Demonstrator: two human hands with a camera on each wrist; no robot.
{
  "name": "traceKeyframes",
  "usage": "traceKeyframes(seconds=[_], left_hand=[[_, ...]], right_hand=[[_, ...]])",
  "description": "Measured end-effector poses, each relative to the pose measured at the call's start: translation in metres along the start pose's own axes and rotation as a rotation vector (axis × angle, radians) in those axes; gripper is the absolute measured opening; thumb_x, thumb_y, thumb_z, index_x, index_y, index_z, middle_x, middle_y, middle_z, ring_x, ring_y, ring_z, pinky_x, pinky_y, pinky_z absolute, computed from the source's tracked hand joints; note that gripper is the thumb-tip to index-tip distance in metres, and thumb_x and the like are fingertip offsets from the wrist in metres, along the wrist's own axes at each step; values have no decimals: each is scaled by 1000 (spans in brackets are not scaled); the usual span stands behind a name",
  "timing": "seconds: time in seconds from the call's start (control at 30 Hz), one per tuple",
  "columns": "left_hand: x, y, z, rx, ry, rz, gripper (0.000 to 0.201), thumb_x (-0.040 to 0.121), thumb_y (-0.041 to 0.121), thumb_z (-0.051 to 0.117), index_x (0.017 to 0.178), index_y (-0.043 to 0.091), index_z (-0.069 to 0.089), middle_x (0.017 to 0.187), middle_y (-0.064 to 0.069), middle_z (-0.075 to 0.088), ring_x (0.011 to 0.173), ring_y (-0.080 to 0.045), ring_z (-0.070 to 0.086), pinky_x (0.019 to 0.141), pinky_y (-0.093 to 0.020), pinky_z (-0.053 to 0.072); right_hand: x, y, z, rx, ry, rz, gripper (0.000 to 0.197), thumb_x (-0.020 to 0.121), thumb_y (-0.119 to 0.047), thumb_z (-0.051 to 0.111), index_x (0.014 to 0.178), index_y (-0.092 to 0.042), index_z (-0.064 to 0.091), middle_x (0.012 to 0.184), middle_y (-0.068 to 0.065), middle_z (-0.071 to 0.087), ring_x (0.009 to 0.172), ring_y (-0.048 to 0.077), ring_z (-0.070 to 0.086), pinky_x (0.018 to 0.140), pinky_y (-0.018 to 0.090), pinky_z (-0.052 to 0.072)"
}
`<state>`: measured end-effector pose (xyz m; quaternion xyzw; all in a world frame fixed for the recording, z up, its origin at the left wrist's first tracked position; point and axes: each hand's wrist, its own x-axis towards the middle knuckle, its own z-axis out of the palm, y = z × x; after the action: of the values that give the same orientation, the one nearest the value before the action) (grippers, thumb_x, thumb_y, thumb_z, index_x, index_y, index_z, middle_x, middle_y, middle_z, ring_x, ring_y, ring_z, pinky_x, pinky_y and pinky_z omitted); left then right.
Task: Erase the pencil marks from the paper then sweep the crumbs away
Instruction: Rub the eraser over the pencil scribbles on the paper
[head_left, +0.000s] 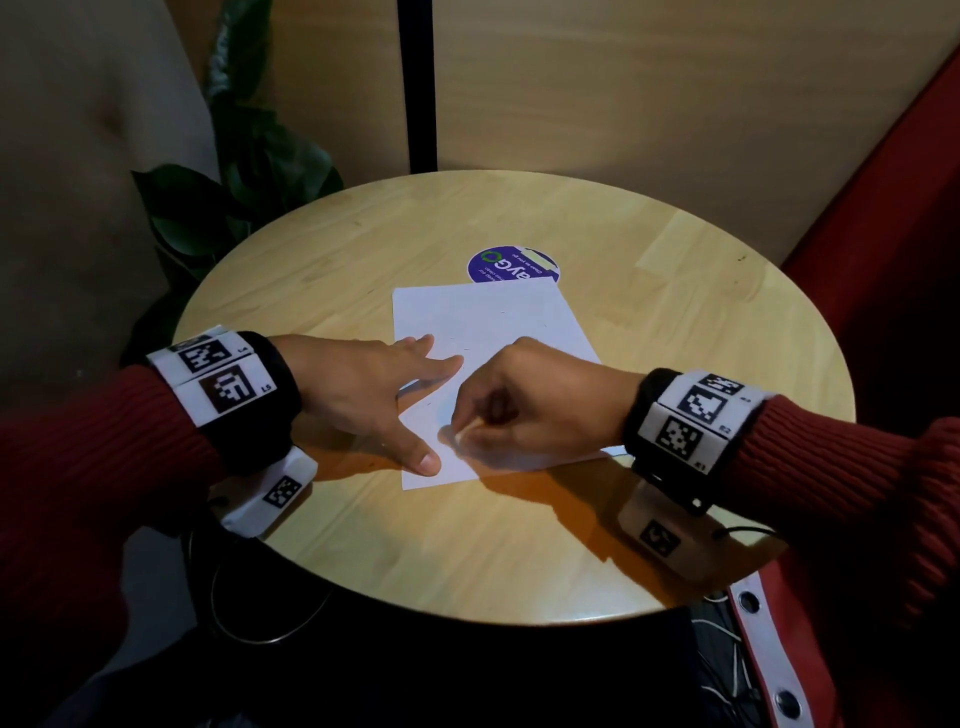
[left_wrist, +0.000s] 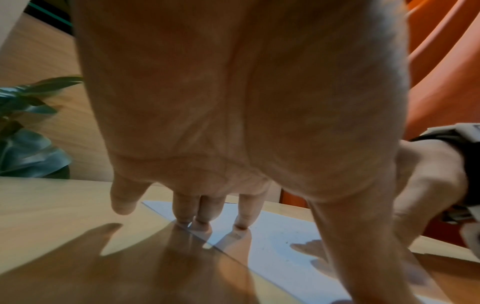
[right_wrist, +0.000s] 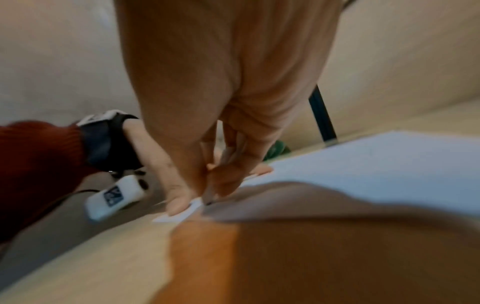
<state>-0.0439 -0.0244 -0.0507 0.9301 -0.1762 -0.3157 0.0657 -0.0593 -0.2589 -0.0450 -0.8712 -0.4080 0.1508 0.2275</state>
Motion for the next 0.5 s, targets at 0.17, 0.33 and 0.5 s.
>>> traceKeyframes(seconds=[0.17,0.33,0.5], left_hand=[[-1,4,-3,15,1,4,122,72,80,80,163,63,0,178,10,-20,166,-9,-13,135,-42,13],[1,1,-1,10,-3,9,126,69,83,79,164,62,-1,178,12,-22,165,-8,-14,135,-44,12],[4,-2,0,-8,-8,7,129,60,90,75,161,66,0,178,12,-21,164,-7,-18,135,-46,12]], right_hand=[[14,7,-6,-81,90,27,18,83,-30,62,85,-26,80,73,-6,71,67,11,63,67,31,54],[18,8,-5,-155,57,-40,13,88,-20,67,84,-23,80,62,-13,60,59,10,53,62,24,38],[12,0,-3,-93,4,-38,17,87,-28,65,87,-22,81,66,-6,67,61,12,57,61,23,46]])
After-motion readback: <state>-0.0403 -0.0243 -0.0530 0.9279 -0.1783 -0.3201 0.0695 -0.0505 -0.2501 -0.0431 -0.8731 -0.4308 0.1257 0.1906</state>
